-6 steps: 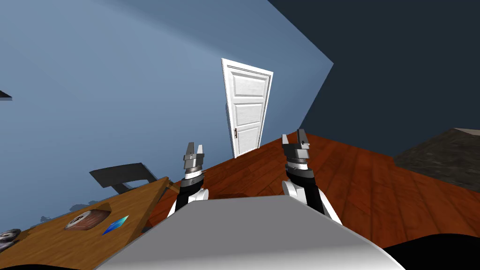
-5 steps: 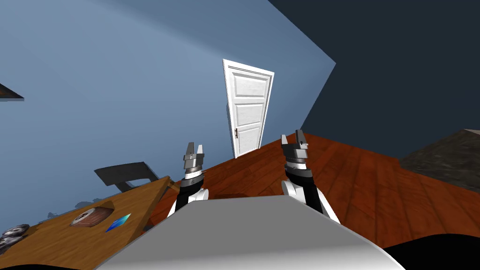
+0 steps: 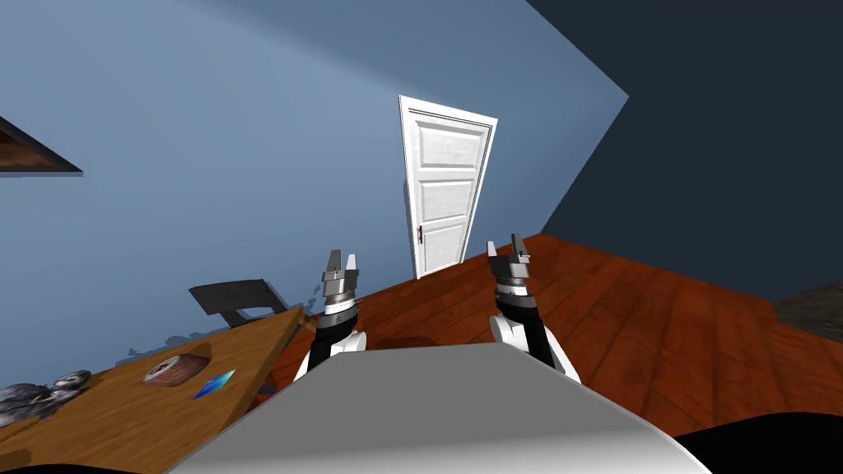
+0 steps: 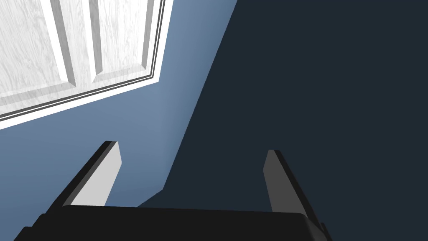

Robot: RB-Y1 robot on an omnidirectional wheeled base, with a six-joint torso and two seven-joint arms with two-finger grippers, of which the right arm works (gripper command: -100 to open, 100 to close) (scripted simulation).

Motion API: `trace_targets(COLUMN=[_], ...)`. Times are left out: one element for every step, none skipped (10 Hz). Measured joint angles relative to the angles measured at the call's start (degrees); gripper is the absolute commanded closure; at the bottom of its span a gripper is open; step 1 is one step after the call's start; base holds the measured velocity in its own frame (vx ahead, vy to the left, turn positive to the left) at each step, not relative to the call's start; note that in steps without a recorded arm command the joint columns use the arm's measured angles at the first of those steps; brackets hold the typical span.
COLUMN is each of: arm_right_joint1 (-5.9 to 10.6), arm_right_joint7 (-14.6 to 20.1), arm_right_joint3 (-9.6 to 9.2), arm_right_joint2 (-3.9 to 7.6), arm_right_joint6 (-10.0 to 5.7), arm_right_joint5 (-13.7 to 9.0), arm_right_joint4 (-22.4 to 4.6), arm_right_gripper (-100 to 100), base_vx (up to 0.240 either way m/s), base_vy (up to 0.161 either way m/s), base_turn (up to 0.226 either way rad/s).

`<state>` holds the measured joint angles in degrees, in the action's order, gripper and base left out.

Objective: Pull the door open

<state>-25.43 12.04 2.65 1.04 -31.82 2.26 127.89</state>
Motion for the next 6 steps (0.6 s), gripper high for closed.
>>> trace_targets(arm_right_joint1=[0.36,0.67,0.97,1.59,1.66,2.07], arm_right_joint7=[0.65,1.55,2.36,3.22,4.26,5.22], arm_right_joint3=[-0.1,0.03,-0.22,-0.25,-0.22,-0.33], arm_right_joint2=[0.2,0.55,0.65,0.88,1.26,1.44], arm_right_joint6=[-0.1,-0.42,-0.79,-1.05,-1.22,-1.28], arm_right_joint5=[-0.52,-1.25,-1.82,-2.5,-3.29,-3.98], arm_right_joint4=[-0.95,-2.25,-3.52,-4.99,-5.91,-7.02], arm_right_gripper=[-100,-100,-100,-100,-100,-100], base_vx=[0.064,0.075,0.086,0.094,0.09,0.074], base_vy=[-0.019,-0.02,-0.024,-0.029,-0.019,-0.025], base_turn=[0.123,0.142,0.13,0.099,0.152,0.165])
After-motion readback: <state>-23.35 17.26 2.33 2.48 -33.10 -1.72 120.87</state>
